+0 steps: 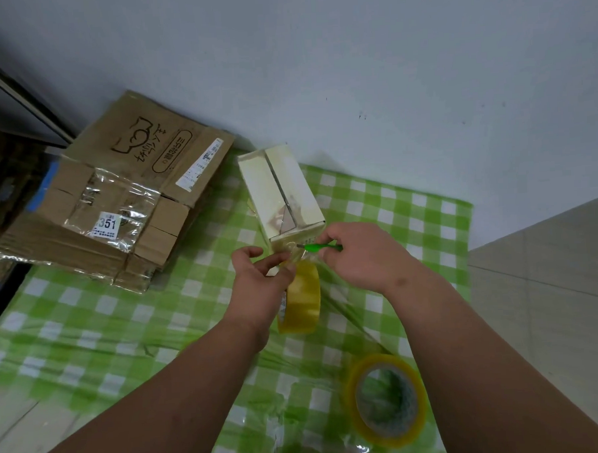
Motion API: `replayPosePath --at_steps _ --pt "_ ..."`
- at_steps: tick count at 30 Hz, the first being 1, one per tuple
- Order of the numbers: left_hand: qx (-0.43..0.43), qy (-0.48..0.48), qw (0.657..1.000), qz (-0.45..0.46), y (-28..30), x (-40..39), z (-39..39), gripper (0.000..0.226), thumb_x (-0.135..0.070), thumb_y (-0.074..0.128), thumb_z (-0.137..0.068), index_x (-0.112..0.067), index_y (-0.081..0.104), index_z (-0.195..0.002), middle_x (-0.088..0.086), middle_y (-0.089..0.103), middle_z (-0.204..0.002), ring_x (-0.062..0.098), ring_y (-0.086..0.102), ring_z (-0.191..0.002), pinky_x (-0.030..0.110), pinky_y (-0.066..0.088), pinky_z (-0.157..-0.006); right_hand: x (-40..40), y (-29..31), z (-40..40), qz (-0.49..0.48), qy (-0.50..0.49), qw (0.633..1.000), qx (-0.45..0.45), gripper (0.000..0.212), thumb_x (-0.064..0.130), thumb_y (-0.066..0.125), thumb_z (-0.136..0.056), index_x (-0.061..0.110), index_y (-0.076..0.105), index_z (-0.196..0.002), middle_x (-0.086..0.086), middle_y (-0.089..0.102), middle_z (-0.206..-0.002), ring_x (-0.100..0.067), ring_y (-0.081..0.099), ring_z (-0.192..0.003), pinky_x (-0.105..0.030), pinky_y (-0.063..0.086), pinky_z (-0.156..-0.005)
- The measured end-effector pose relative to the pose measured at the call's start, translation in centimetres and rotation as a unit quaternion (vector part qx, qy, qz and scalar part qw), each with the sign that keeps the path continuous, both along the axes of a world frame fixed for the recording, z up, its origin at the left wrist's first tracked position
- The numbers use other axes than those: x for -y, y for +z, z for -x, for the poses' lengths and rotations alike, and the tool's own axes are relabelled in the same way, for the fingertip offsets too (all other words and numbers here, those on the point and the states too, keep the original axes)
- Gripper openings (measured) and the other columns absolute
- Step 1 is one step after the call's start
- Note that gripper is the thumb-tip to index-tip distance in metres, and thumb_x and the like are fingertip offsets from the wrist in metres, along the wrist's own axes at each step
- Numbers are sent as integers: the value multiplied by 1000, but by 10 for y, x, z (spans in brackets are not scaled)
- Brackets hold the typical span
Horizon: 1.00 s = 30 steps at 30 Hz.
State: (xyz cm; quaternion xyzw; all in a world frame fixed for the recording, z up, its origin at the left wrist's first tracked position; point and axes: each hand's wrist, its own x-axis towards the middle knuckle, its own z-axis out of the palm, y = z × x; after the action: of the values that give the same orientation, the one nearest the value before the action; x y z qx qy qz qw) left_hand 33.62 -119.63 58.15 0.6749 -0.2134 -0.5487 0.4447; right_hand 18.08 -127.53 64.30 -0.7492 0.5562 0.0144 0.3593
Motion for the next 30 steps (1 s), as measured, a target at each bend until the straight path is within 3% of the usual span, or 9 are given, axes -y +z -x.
replayPosePath --at_steps 7,14,18,24,27,30 --pt "-41 -1 999 -7 1 4 -4 29 2 66 -88 -21 54 -101 -7 71 -112 -1 60 -60 11 42 -47 3 5 -4 15 -2 1000 0 5 31 58 -87 35 56 -89 17 50 -78 -2 50 -73 -25 38 -57" --pt "-44 -26 998 -35 7 6 -3 22 2 65 -88 -12 69 -103 -1 70 -96 -4 57 -50 10 40 -44 6 4 -11 15 9 1000 -12 6 31 55 -90 35 58 -94 20 46 -76 0 46 -69 -21 34 -56" --pt "-44 -27 998 -43 8 9 -2 16 2 66 -87 -13 68 -89 -4 69 -99 -5 56 -50 10 39 -44 7 6 -15 26 24 999 -14 9 31 54 -89 32 61 -93 17 50 -75 -1 47 -68 -23 32 -54" --pt "-43 -21 998 -46 12 10 1 11 0 67 -87 -10 67 -84 -4 64 -74 -4 54 -47 11 38 -41 6 10 -23 44 41 997 -38 13 31 51 -92 25 63 -92 11 56 -78 -6 51 -66 -27 37 -54" --pt "-41 -28 998 -42 14 11 2 9 -5 67 -89 -10 67 -82 -3 64 -70 -2 54 -48 11 38 -41 3 11 -29 48 51 996 -59 15 31 51 -93 23 63 -97 9 57 -80 -9 53 -70 -29 43 -60" --pt "-36 -30 998 -43 14 10 0 9 -8 67 -90 -10 66 -81 -1 64 -72 -1 54 -48 11 38 -42 3 13 -27 40 43 997 -53 13 30 52 -92 24 63 -94 10 58 -80 -8 52 -68 -28 41 -57"
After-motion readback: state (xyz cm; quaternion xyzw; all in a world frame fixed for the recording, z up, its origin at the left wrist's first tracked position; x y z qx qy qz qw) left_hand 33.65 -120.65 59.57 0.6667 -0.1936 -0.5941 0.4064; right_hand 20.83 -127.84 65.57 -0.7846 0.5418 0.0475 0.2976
